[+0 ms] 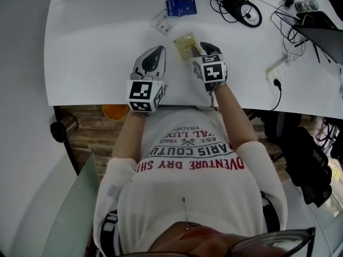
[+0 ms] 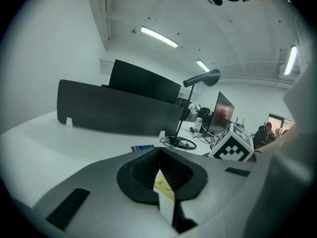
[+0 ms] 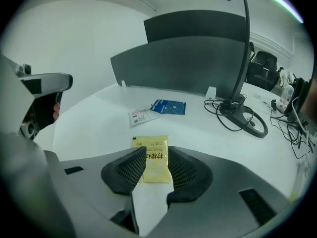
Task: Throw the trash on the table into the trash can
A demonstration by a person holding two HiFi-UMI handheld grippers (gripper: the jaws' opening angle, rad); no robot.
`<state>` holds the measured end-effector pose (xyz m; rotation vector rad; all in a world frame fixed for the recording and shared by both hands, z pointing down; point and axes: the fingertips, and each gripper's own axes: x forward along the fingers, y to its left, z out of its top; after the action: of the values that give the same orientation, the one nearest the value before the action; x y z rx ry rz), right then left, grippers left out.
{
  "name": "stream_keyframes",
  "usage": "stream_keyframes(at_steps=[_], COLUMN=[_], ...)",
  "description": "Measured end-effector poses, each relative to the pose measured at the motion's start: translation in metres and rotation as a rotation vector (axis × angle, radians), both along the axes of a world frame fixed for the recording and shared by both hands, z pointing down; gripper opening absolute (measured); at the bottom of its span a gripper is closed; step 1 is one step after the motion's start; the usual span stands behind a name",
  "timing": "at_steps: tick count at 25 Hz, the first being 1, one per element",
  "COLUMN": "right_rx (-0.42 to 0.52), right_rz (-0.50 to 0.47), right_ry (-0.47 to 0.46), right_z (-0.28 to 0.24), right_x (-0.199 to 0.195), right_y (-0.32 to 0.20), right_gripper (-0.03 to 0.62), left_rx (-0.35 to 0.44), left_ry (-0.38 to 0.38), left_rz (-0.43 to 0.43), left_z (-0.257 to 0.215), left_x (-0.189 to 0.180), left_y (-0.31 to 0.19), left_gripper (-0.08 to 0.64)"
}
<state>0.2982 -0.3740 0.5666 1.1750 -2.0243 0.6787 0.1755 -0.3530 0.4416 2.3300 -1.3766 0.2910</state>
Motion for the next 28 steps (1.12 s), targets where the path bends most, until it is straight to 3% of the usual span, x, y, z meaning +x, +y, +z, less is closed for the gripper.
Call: stream_keyframes(at_steps=[8, 15, 18, 20, 24, 28], right_rx=[-0.184, -0.177, -0.17, -0.162, -0.18, -0.124], right_rz=[0.05, 0.074, 0.063, 0.045, 0.048, 0.036], right_ry=[0.062, 0.069, 0.072, 0.083, 0.033, -0.019], right_z=[0.049, 0.051, 0.051, 0.051, 0.044, 0.022], right_x=[0.006, 0.007, 0.003, 0.001, 0.0, 0.0], right_y=[-0.005, -0.007, -0.004, 0.0, 0.008, 0.013], right_gripper=[0.145, 0.122, 0.045, 0.032, 0.029, 0.028], left_rx=[-0.07, -0.089, -0.092, -0.09, -0.071, -0.046], left_ry=[0.013, 0.028, 0.029, 0.027, 0.02, 0.017], left_rz=[0.046, 0.063, 0.065, 0.066, 0.063, 0.038], left_z=[0.03, 0.041, 0.042, 0.041, 0.033, 0.022], left_x=[-0.002, 0.0, 0.001, 0.002, 0.003, 0.004], left_y=[-0.016, -0.021, -0.018, -0.015, -0.01, 0.001], left_gripper=[0.023, 0.023, 0.023, 0.023, 0.023, 0.023])
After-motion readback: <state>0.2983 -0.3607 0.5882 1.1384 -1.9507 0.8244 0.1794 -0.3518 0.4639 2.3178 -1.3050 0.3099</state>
